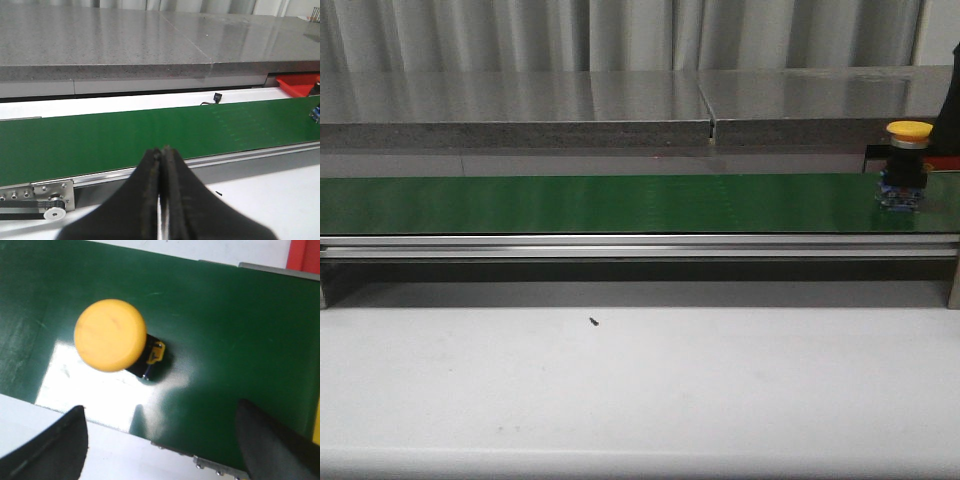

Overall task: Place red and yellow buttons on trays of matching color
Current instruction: 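Lower the right gripper onto the yellow button and grasp it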

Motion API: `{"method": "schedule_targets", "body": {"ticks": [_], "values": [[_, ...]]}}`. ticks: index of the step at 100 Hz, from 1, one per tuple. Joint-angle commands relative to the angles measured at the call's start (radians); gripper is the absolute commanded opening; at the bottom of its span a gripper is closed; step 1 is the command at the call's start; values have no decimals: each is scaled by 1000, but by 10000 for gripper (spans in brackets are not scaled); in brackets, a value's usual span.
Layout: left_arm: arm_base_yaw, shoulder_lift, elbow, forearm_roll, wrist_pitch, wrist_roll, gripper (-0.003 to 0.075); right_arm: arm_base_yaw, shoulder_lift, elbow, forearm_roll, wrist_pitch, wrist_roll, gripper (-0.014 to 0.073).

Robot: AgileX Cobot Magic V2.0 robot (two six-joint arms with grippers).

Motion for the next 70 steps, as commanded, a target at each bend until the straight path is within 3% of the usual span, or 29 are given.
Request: {"method": "schedule_targets", "body": {"ticks": [1,33,43,54,62,70], "values": [[-9,8,-29,-21,-66,3,-19,11,-1,-55,17,-44,-16,599],[-9,8,-29,-21,-66,3,-19,23,132,-187,17,-57,-16,582],[-9,8,-29,-21,-66,3,-19,23,143,-194,17,-47,-13,471],[-9,8,-29,-21,-66,3,-19,23,141,-195,17,-33,-11,278],[-9,8,-29,-21,-66,3,-19,23,139,-204,17,-12,-11,194],[-9,8,-29,-21,-66,3,-19,21,123,-219,17,18,-4,169]]}}
